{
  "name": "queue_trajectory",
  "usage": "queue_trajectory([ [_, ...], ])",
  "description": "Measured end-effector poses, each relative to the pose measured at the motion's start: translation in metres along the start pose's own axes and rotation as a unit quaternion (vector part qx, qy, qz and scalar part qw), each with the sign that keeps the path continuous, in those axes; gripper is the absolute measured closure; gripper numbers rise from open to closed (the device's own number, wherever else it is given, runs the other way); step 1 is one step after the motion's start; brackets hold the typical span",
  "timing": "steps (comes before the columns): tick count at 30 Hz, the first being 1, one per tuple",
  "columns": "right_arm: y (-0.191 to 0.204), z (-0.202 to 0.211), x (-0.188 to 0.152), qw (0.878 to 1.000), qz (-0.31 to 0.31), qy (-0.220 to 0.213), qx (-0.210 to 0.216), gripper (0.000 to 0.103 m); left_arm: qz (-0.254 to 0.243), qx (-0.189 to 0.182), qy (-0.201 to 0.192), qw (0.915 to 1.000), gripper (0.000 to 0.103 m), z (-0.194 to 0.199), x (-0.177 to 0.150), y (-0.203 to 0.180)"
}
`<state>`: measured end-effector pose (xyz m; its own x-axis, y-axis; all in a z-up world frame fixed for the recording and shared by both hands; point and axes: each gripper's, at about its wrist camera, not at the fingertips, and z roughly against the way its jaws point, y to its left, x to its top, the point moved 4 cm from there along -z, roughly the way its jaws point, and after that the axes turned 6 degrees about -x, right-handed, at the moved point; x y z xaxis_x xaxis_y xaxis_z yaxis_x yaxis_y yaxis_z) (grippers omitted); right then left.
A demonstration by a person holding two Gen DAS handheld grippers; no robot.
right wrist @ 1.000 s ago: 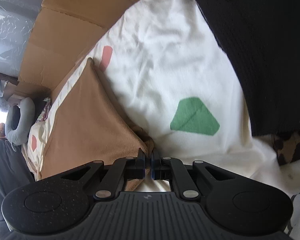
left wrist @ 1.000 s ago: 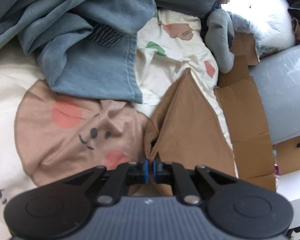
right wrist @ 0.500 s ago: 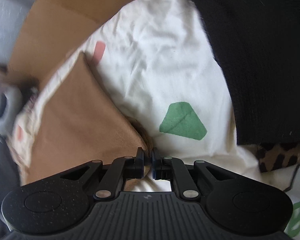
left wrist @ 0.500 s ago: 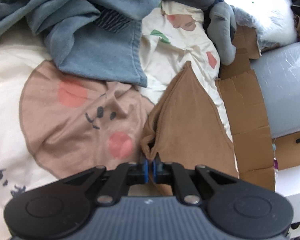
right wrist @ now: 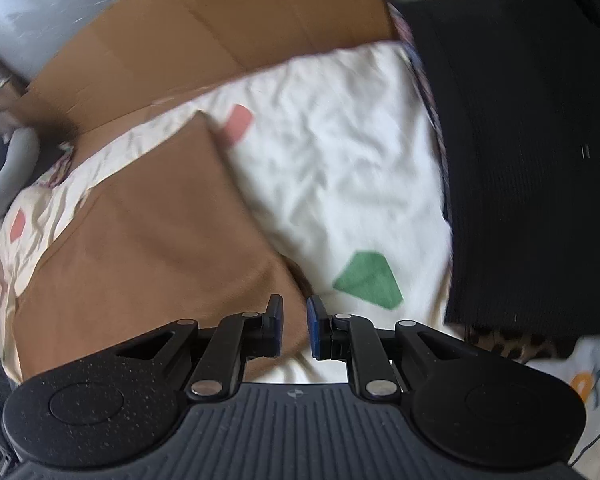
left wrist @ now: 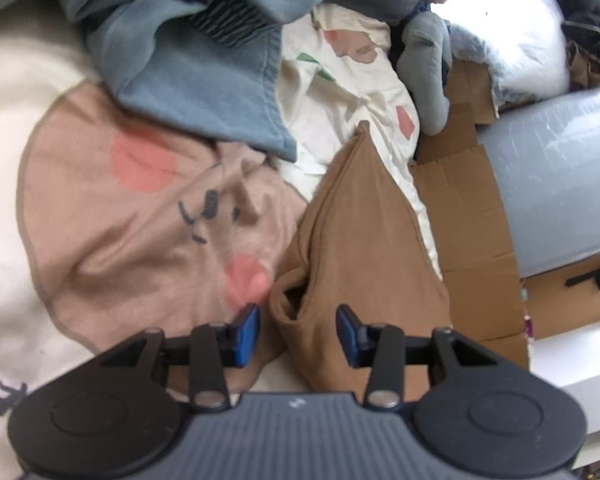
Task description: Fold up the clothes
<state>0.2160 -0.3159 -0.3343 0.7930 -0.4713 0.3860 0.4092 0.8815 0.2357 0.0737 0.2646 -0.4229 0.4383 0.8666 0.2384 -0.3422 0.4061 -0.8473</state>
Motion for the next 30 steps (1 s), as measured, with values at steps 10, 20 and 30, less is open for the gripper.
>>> queue_trajectory([
  [10, 0.082, -0.005, 0.007, 0.995, 0.087, 0.018, 0.053, 0.09, 0.026, -0.05, -0.005, 0.9984, 0.069, -0.008, 0.001, 0.009],
  [20, 0.173, -0.03, -0.037, 0.976, 0.185, 0.052, 0.102, 0.093, -0.01, -0.039, -0.001, 0.9992, 0.097, -0.006, 0.0, -0.004],
  [30, 0.229, -0.05, -0.104, 0.951, 0.263, 0.088, 0.133, 0.102, 0.003, -0.031, 0.024, 0.9992, 0.097, -0.009, 0.009, -0.007],
])
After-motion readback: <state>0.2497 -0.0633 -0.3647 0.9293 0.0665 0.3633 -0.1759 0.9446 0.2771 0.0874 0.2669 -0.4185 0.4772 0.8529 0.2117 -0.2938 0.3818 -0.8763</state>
